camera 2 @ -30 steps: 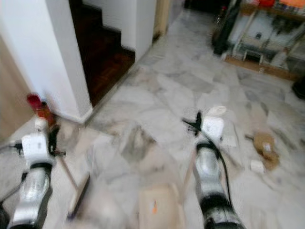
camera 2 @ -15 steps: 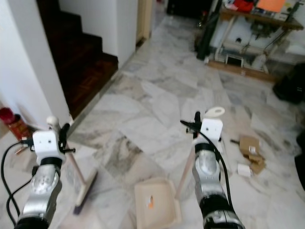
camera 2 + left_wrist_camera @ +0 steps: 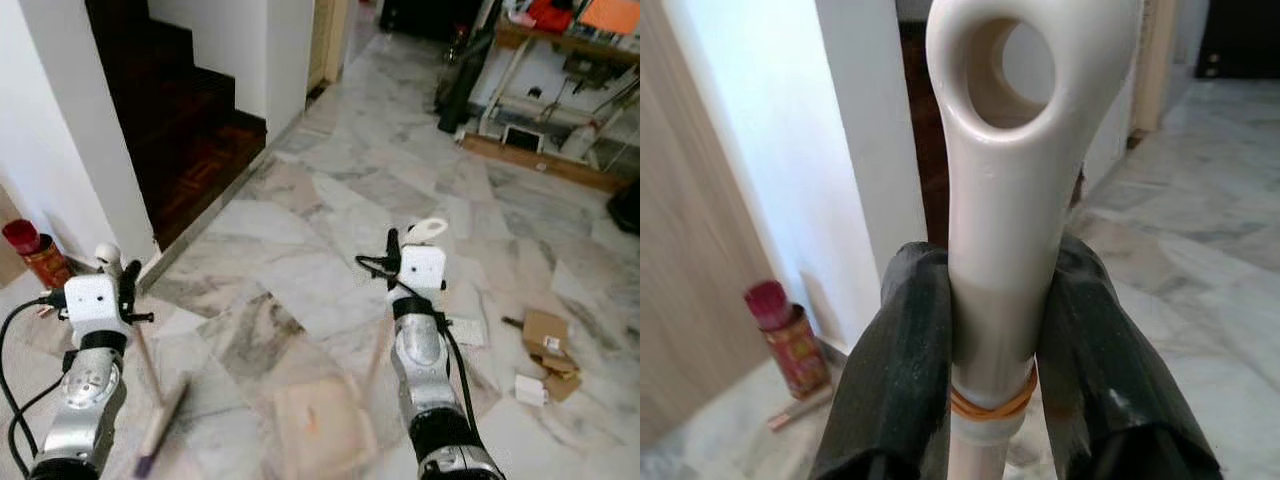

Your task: Sweep floor

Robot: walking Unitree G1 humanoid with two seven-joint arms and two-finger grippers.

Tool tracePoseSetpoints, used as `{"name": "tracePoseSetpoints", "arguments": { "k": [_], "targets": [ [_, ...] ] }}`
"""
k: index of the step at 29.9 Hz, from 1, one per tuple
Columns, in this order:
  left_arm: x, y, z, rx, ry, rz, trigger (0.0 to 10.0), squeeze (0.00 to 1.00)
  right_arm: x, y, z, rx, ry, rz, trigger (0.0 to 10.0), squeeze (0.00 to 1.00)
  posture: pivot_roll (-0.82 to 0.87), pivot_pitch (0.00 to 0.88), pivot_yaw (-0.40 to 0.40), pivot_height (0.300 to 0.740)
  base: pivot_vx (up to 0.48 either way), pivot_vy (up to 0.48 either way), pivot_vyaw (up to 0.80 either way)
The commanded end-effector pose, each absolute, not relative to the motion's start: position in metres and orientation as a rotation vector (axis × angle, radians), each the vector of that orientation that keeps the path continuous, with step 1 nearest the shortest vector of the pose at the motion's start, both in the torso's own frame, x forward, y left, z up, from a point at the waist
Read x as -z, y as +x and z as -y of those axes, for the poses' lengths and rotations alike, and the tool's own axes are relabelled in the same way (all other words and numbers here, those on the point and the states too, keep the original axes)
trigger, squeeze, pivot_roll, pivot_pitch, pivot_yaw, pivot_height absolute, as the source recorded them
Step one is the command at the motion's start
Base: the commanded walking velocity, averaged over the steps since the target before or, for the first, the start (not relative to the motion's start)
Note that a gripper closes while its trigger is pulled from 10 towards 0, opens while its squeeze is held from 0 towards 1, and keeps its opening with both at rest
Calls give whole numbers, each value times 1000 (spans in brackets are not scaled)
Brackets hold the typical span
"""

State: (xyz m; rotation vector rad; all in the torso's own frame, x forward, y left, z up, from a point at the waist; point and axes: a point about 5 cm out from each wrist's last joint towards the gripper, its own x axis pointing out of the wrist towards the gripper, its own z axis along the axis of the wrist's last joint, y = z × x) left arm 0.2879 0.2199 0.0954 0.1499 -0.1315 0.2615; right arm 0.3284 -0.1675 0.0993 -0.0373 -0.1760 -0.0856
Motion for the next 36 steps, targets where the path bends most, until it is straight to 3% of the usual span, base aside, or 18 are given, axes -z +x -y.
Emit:
{"name": "tracePoseSetpoints", "arguments": {
  "k": [1,11,18,29,36],
  "targets": [
    [-105,294,-207,-224,137,177,10000,0,-105,330,180,111,-57,193,10000,0,119,0,-94,740,311,0,0],
    [-106,293,-208,-230,139,174,10000,0,-105,329,170,53,-78,193,10000,0,120,0,-94,740,313,0,0],
    [-106,293,-208,-229,138,176,10000,0,-104,329,167,29,-75,191,10000,0,122,0,-95,740,314,0,759],
    [-107,294,-208,-220,141,173,10000,0,-105,330,165,24,-48,196,10000,0,130,0,-91,740,313,0,0],
    [-109,296,-210,-186,158,168,10000,0,-101,328,172,83,-43,181,10000,0,123,0,-43,740,315,0,0]
  ]
}}
